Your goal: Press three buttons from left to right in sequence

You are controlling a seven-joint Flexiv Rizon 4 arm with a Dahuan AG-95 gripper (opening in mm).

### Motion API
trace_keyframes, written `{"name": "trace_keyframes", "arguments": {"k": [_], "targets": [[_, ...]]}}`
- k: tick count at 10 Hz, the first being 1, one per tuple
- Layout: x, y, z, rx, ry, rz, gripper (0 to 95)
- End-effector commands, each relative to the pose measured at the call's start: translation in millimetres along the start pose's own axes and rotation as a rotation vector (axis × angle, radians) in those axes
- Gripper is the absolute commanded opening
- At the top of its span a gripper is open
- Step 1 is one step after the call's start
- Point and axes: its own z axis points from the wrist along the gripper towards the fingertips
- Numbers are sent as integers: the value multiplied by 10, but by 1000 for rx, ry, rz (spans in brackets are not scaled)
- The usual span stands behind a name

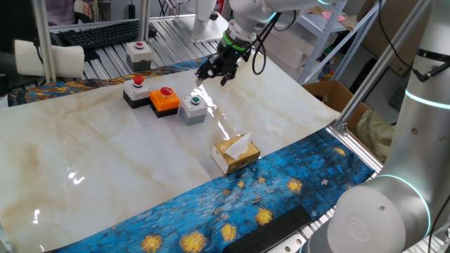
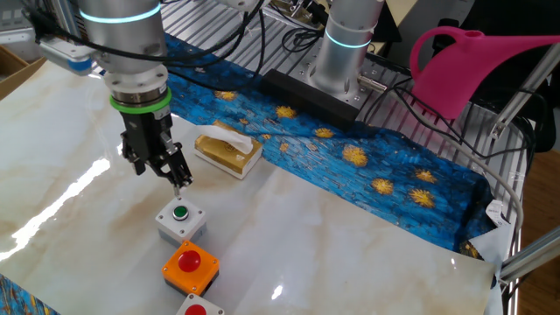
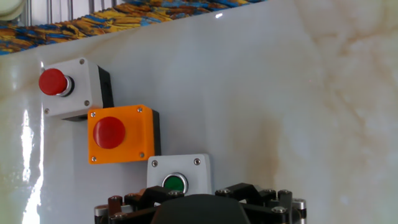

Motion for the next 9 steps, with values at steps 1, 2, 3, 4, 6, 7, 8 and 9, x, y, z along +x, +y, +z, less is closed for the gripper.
{"name": "trace_keyframes", "arguments": {"k": [1,2,3,4,6,7,8,9], "targets": [[-22,-9,34,4,-4,1,950],[-22,-10,34,5,-8,-2,950],[-26,-16,40,5,-2,-12,950],[-28,-24,68,6,-2,-13,950],[-30,-50,94,8,-3,-20,950],[-31,-59,94,8,-8,-22,950],[-31,-60,94,8,-8,-22,950],[-31,-61,94,8,-8,-27,950]]}}
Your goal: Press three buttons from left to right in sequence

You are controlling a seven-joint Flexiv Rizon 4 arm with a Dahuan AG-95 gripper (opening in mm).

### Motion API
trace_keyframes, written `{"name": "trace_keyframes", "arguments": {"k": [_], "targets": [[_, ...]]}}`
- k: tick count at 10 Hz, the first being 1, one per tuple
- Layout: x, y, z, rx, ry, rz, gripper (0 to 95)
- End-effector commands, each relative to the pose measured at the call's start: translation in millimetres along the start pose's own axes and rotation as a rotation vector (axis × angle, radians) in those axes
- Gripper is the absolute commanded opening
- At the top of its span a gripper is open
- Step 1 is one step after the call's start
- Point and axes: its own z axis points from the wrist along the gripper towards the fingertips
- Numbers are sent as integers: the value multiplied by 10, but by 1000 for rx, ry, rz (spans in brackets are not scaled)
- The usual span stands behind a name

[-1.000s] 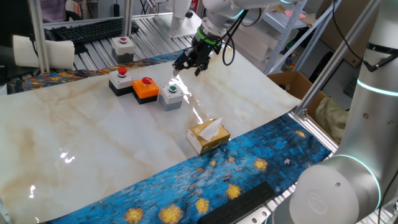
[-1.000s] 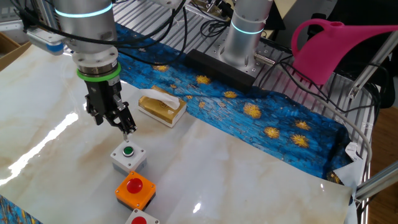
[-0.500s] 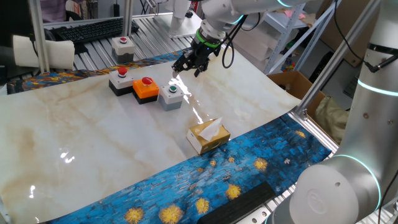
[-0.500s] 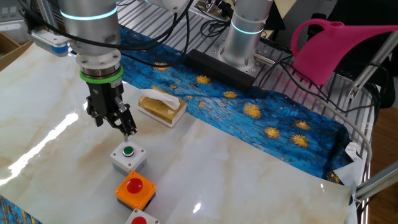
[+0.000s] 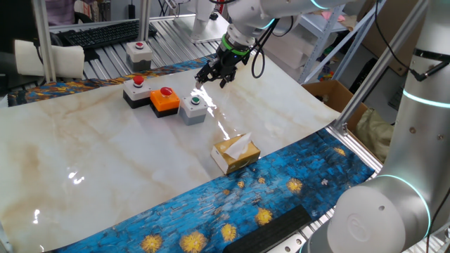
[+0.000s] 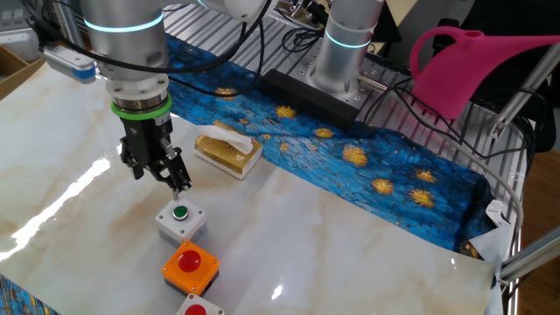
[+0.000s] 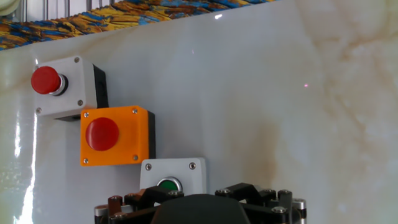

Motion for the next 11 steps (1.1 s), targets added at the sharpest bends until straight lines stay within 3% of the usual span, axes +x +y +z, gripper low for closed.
{"name": "trace_keyframes", "arguments": {"k": [1,11], "targets": [[8,1,-4,2,-1,-2,950],[3,-32,86,3,1,-2,950]]}}
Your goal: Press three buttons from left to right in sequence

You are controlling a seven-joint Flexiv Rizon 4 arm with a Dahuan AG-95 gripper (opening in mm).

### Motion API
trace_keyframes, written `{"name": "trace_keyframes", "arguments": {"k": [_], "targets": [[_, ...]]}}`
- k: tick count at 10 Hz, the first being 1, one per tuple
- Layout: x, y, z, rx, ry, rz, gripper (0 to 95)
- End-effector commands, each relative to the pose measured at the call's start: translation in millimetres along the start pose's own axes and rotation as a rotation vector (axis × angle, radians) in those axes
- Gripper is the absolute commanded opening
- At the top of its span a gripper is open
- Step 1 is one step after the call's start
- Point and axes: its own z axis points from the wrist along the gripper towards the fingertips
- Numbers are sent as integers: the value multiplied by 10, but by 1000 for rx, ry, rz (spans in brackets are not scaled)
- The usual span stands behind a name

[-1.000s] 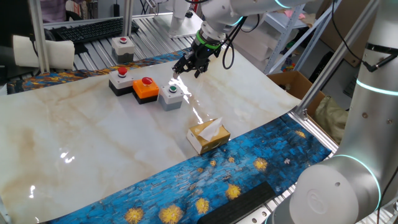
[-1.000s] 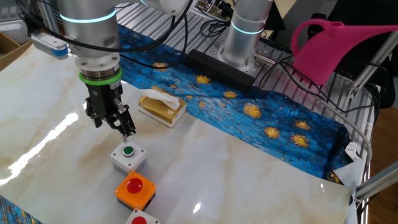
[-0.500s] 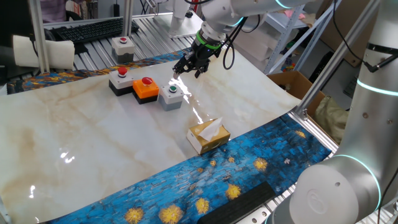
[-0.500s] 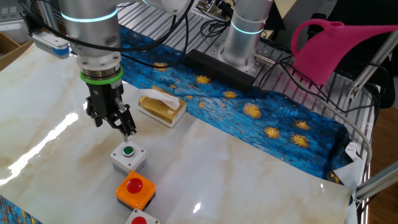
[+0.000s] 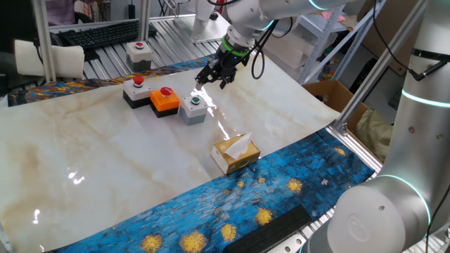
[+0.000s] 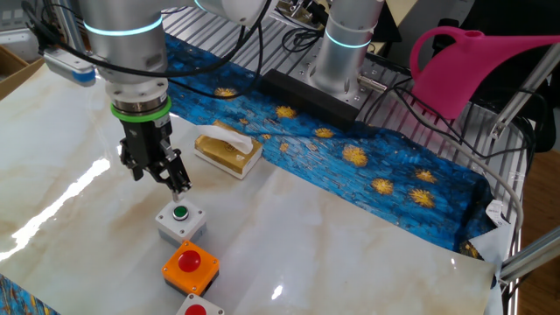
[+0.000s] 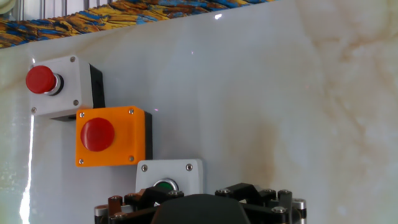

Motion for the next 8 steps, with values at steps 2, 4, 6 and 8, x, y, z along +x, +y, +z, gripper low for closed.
{"name": "trace_keyframes", "arguments": {"k": [2,4,6,8], "targets": [[-2,-6,24,-2,0,0,950],[1,-12,43,-2,-1,-2,950],[3,-18,56,-3,-4,0,950],[4,-25,80,-4,-2,-1,950]]}}
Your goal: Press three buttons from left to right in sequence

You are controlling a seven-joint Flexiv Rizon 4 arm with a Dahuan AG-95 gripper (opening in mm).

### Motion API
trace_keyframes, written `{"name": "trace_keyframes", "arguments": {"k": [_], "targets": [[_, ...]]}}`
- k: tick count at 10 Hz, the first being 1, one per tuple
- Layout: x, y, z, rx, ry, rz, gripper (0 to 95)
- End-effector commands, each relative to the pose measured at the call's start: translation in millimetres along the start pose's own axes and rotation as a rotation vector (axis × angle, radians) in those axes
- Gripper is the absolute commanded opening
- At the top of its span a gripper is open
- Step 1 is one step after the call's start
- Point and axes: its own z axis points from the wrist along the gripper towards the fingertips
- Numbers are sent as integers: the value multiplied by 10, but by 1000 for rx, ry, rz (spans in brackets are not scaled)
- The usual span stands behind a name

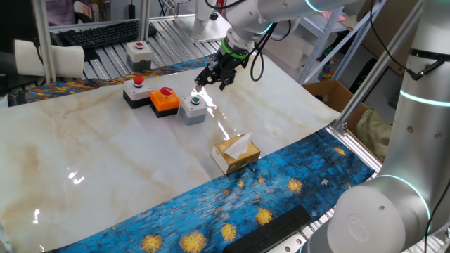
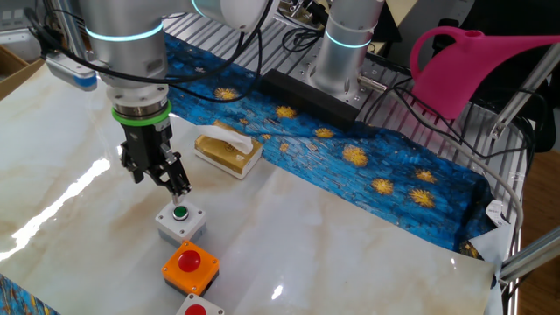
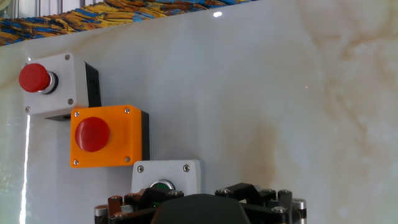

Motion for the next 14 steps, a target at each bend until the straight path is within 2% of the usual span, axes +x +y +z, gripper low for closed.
{"name": "trace_keyframes", "arguments": {"k": [1,14], "targets": [[-10,-3,19,-2,1,-3,950],[1,-76,186,-20,-5,-9,950]]}}
